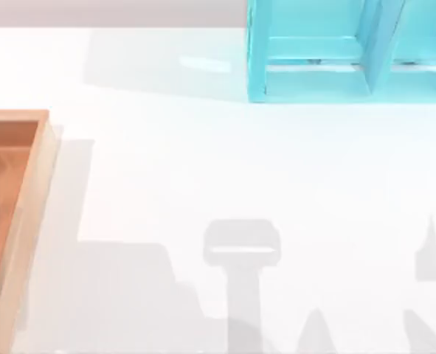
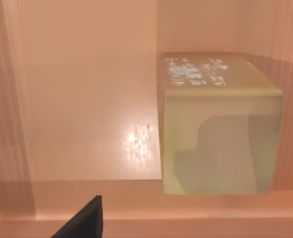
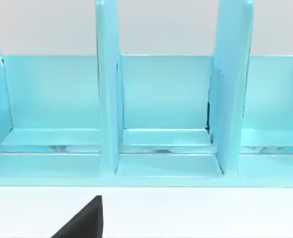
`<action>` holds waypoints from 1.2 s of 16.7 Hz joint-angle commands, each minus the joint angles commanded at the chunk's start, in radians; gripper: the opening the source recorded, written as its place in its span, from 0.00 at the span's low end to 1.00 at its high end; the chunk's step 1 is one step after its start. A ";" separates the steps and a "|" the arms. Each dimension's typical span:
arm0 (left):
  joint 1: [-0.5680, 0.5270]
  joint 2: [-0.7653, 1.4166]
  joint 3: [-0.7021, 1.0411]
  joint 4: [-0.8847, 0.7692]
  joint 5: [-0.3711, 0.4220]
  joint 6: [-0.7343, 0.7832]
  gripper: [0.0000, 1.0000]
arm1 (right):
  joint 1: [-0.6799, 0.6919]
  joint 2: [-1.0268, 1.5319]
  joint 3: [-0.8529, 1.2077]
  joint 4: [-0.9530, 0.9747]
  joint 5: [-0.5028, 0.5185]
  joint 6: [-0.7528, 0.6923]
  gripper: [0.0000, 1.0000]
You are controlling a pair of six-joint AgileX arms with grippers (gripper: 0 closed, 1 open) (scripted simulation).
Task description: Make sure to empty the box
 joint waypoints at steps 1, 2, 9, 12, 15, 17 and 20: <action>0.002 0.011 0.008 -0.008 0.000 0.002 1.00 | 0.000 0.000 0.000 0.000 0.000 0.000 1.00; 0.003 0.012 0.009 -0.009 0.000 0.003 1.00 | 0.000 0.000 0.000 0.000 0.000 0.000 1.00; 0.000 0.026 -0.037 0.050 0.000 0.000 1.00 | 0.000 0.000 0.000 0.000 0.000 0.000 1.00; 0.001 0.051 -0.099 0.138 0.000 0.001 1.00 | 0.000 0.000 0.000 0.000 0.000 0.000 1.00; 0.001 0.072 -0.153 0.214 0.000 0.003 1.00 | 0.000 0.000 0.000 0.000 0.000 0.000 1.00; 0.002 0.089 -0.195 0.273 0.000 0.004 1.00 | 0.000 0.000 0.000 0.000 0.000 0.000 1.00; 0.003 0.116 -0.260 0.366 0.000 0.005 1.00 | 0.000 0.000 0.000 0.000 0.000 0.000 1.00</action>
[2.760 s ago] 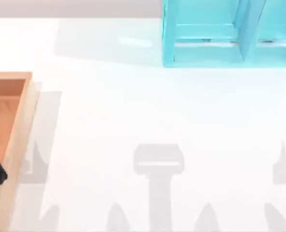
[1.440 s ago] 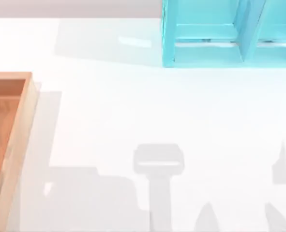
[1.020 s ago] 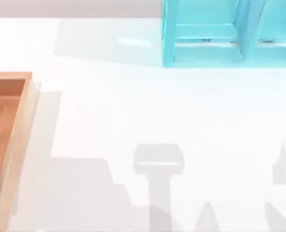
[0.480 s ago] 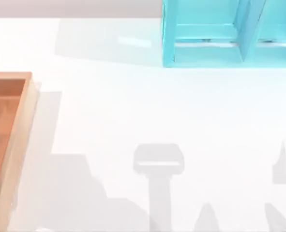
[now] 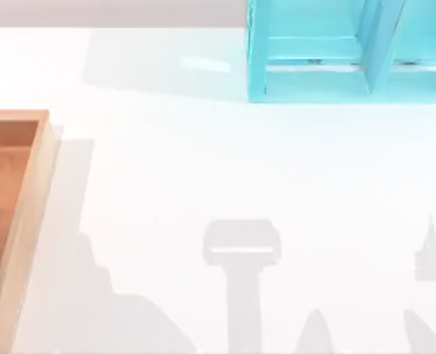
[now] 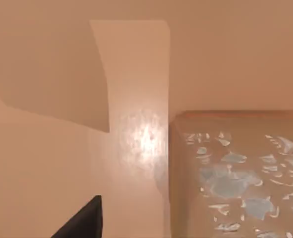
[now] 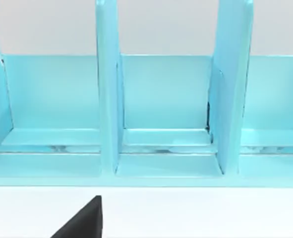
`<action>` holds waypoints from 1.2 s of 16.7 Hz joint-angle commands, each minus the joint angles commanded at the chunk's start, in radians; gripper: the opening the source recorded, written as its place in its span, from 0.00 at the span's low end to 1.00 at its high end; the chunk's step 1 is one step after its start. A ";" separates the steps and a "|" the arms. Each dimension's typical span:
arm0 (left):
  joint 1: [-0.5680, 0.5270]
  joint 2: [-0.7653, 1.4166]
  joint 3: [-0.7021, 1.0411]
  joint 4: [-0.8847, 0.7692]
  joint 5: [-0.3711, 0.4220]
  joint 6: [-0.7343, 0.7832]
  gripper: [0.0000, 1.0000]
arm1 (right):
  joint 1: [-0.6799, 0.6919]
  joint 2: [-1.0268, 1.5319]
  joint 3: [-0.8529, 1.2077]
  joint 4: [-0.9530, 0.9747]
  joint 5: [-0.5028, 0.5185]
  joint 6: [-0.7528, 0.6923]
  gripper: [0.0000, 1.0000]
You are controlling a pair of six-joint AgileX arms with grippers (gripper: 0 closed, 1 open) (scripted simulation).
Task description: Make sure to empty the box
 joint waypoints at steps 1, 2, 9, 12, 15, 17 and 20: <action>0.000 0.006 -0.015 0.021 0.000 0.000 1.00 | 0.000 0.000 0.000 0.000 0.000 0.000 1.00; 0.000 0.011 -0.024 0.034 0.000 0.001 1.00 | 0.000 0.000 0.000 0.000 0.000 0.000 1.00; 0.001 0.012 -0.026 0.036 0.000 0.001 0.77 | 0.000 0.000 0.000 0.000 0.000 0.000 1.00; 0.001 0.012 -0.026 0.036 0.000 0.001 0.55 | 0.000 0.000 0.000 0.000 0.000 0.000 1.00; 0.001 0.012 -0.026 0.036 0.000 0.001 0.32 | 0.000 0.000 0.000 0.000 0.000 0.000 1.00; 0.001 0.012 -0.026 0.036 0.000 0.001 0.17 | 0.000 0.000 0.000 0.000 0.000 0.000 1.00; 0.001 0.012 -0.026 0.036 0.000 0.001 0.00 | 0.000 0.000 0.000 0.000 0.000 0.000 1.00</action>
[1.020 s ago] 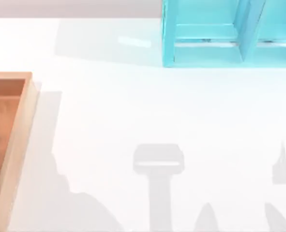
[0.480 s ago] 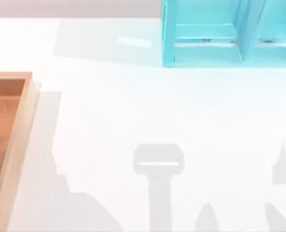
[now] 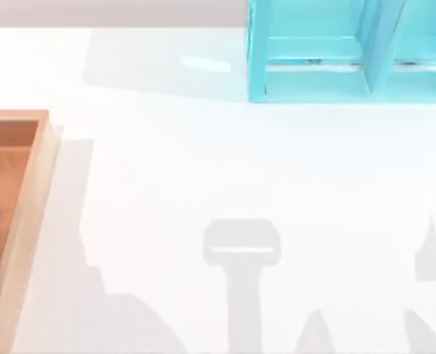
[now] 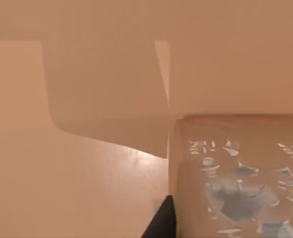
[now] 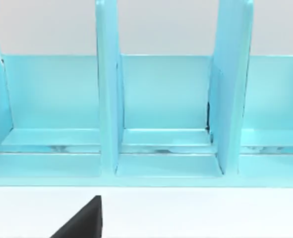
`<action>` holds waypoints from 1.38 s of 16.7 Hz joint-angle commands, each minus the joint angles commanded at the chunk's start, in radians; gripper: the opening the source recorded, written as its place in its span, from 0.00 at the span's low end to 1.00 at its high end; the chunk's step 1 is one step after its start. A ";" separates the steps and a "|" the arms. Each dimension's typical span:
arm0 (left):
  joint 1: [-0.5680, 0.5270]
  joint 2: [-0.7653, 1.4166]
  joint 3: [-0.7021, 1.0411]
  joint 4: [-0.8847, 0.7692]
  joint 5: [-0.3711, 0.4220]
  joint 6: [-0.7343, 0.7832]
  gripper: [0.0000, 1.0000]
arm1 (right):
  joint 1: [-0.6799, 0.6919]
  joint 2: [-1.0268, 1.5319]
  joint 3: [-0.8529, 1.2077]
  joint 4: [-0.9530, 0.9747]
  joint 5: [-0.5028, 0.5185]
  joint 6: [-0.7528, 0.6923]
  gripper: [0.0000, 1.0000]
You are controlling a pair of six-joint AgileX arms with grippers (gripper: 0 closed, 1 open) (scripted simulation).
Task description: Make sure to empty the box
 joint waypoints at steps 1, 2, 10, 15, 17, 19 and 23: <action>0.000 0.000 0.000 0.000 0.000 0.000 0.00 | 0.000 0.000 0.000 0.000 0.000 0.000 1.00; 0.000 0.000 0.000 0.000 0.000 0.000 0.00 | 0.000 0.000 0.000 0.000 0.000 0.000 1.00; -0.001 -0.003 0.015 -0.016 0.001 0.001 0.00 | 0.000 0.000 0.000 0.000 0.000 0.000 1.00; -0.001 -0.041 0.189 -0.238 0.001 0.000 0.00 | 0.000 0.000 0.000 0.000 0.000 0.000 1.00; -0.003 -0.068 0.275 -0.369 0.001 -0.002 0.00 | 0.000 0.000 0.000 0.000 0.000 0.000 1.00; -0.004 -0.093 0.353 -0.465 0.001 -0.004 0.00 | 0.000 0.000 0.000 0.000 0.000 0.000 1.00; -0.007 -0.121 0.411 -0.530 0.001 -0.007 0.00 | 0.000 0.000 0.000 0.000 0.000 0.000 1.00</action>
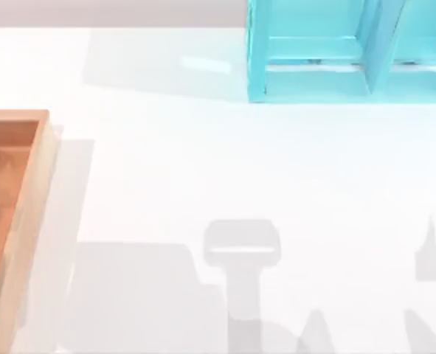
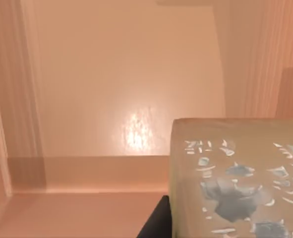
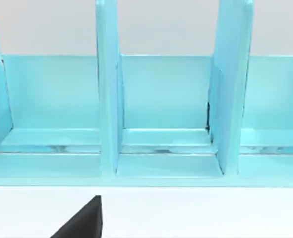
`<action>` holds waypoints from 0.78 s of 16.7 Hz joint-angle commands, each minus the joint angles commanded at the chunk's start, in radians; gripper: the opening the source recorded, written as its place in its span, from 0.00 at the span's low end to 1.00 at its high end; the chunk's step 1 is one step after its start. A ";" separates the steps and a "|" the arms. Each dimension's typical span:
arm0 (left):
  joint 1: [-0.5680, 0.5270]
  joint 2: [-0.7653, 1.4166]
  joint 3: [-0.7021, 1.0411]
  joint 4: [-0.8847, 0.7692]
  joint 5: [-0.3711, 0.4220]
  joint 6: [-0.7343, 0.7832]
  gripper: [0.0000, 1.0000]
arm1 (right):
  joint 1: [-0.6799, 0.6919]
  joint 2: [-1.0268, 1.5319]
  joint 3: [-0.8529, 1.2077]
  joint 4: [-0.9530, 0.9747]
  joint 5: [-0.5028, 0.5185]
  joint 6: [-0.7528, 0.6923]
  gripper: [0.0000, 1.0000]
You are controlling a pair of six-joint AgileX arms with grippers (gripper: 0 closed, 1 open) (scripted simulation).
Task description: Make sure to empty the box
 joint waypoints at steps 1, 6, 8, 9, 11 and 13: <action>0.000 0.000 0.000 0.000 0.000 0.000 0.00 | 0.000 0.000 0.000 0.000 0.000 0.000 1.00; -0.001 0.028 0.029 0.000 0.007 -0.008 0.00 | 0.000 0.000 0.000 0.000 0.000 0.000 1.00; -0.016 0.074 0.103 -0.004 0.023 -0.029 0.00 | 0.000 0.000 0.000 0.000 0.000 0.000 1.00; -0.025 0.103 0.154 -0.006 0.034 -0.042 0.00 | 0.000 0.000 0.000 0.000 0.000 0.000 1.00; -0.044 0.170 0.274 -0.011 0.060 -0.068 0.00 | 0.000 0.000 0.000 0.000 0.000 0.000 1.00; -0.063 0.244 0.399 -0.017 0.088 -0.098 0.00 | 0.000 0.000 0.000 0.000 0.000 0.000 1.00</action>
